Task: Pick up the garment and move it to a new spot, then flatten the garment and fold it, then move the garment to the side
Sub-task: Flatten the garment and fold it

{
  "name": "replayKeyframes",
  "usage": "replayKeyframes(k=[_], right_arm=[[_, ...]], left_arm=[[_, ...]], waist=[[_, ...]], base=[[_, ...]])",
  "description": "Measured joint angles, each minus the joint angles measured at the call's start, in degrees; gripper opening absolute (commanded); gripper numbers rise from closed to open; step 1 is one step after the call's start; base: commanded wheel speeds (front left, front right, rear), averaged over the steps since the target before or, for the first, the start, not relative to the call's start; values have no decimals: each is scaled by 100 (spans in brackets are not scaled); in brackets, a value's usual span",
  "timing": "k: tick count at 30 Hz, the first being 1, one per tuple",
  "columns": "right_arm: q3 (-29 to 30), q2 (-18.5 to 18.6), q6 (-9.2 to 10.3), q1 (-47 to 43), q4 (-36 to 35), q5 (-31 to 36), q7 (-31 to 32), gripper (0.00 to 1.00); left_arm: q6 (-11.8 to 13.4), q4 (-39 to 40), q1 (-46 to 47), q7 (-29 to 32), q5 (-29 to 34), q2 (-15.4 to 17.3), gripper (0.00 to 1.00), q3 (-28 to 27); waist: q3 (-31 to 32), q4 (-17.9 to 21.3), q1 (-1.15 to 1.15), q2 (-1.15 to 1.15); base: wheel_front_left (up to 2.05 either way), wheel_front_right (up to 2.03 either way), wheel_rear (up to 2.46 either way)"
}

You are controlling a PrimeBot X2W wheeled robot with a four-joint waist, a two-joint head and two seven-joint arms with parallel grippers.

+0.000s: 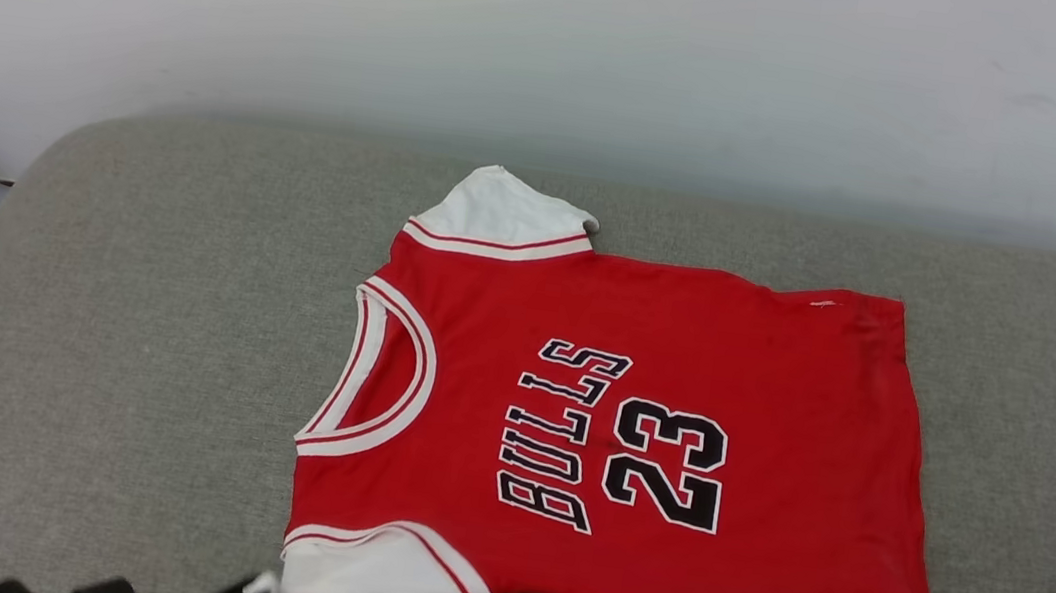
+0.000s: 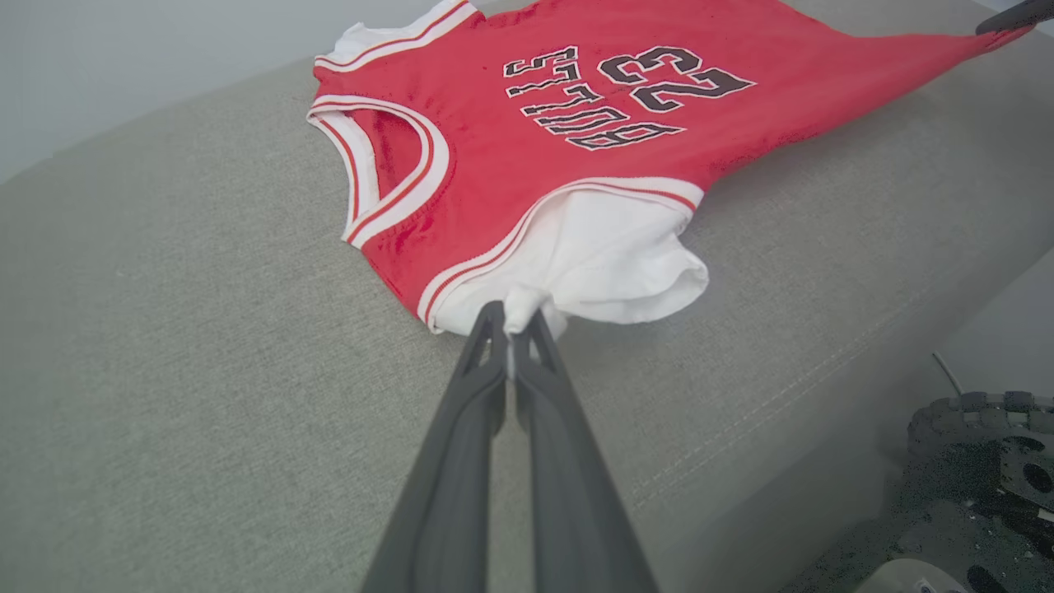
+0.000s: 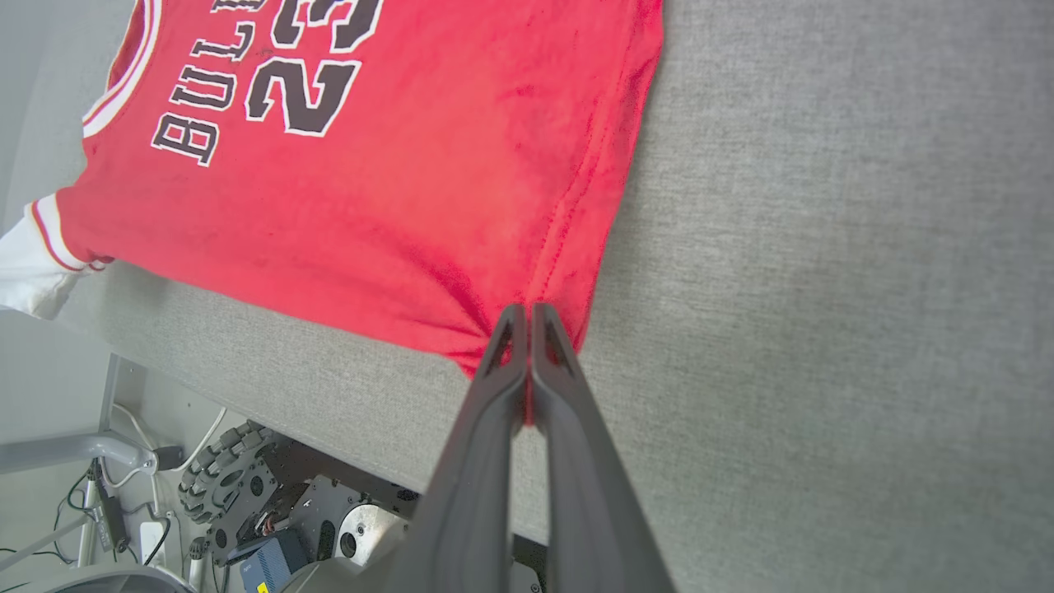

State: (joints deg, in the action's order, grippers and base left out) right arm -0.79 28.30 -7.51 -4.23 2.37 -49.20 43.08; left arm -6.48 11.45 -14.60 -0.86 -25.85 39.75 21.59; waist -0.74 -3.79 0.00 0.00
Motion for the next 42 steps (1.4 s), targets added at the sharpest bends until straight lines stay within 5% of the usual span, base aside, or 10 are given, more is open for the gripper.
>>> replayKeyframes(k=[13, 34, 35, 36, 37, 38, 42], right_arm=[[390, -431, 0, 1094, -428, 714, 420, 0], [-148, -631, 0, 2633, 839, 1451, 178, 0], [-182, -627, 0, 2668, 904, 1462, 149, 0], [-212, -625, 0, 2696, 978, 1488, 116, 0], [-234, -617, 0, 2724, 1051, 1545, 43, 20], [-238, -619, -1, 2760, 1125, 1559, -31, 100], [-315, -676, -1, 2815, 1327, 1544, -300, 100]], left_arm=[[-25, -435, 1788, -131, 132, -38, 0, -163], [-101, -2377, 4084, -226, -127, -113, 0, 983], [-101, -2492, 4142, -205, -163, -151, 3, 1033], [-101, -2615, 4201, -177, -174, -188, 37, 1116], [-102, -2707, 4239, -166, -162, -224, 80, 1173], [-102, -2847, 4290, -170, -162, -275, 100, 1190], [-78, -3247, 4429, -313, -163, -492, 100, 1220]], waist=[[-725, 104, 1, 0], [-1898, 202, 2, 0], [-1904, 197, 2, 0], [-1902, 193, 2, 0], [-1896, 188, 1, 0], [-1884, 182, 1, 0], [-1762, 173, 1, 0]], base=[[0, 0, 0], [0, 0, 0], [0, 0, 0], [0, 0, 0], [0, 0, 0], [0, 0, 0], [0, 0, 0]])
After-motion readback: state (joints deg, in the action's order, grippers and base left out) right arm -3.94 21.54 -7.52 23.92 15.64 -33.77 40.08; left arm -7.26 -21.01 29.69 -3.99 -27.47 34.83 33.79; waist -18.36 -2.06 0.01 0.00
